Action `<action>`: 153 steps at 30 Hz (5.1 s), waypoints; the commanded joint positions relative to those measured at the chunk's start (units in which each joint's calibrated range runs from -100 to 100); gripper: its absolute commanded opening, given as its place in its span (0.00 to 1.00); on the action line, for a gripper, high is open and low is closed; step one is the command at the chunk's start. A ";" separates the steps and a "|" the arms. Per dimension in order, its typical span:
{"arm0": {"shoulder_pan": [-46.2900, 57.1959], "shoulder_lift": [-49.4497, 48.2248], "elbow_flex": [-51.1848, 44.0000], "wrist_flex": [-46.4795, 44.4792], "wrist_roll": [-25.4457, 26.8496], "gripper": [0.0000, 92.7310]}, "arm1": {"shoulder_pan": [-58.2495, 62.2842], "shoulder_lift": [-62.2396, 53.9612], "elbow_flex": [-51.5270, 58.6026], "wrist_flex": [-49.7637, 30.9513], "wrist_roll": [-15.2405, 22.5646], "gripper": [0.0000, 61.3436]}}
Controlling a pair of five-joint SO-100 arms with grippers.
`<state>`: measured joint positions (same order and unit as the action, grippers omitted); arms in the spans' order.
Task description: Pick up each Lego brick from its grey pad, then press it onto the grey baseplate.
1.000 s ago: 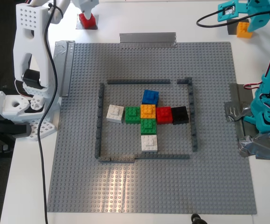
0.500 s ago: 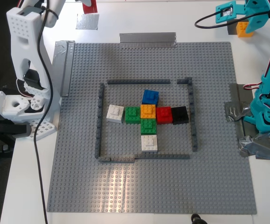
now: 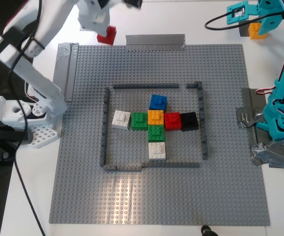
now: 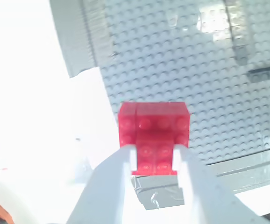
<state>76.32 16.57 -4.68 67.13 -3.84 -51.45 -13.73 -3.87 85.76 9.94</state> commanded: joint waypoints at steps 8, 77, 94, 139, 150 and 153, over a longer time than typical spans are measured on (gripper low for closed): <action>0.61 -0.34 -6.11 0.16 0.69 0.00 | 18.92 -15.54 14.93 -3.50 -13.14 0.00; -48.94 -69.53 37.69 32.87 21.45 0.00 | 36.69 1.97 21.43 -35.23 -23.35 0.00; -76.07 -66.35 34.16 27.34 1.47 0.00 | 33.57 5.32 19.44 -33.60 -22.67 0.01; -84.85 -28.24 23.96 14.32 -4.68 0.00 | 33.50 6.78 23.78 -32.06 -21.93 0.17; -83.69 -22.83 18.72 13.91 -4.49 0.00 | 33.86 6.52 22.78 -31.73 -22.13 0.33; -83.61 -21.89 18.45 13.18 -4.44 0.00 | 33.86 6.35 22.06 -31.57 -22.08 0.34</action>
<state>-7.36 -5.92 16.59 80.78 -8.49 -17.73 -6.22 20.60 53.90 -12.19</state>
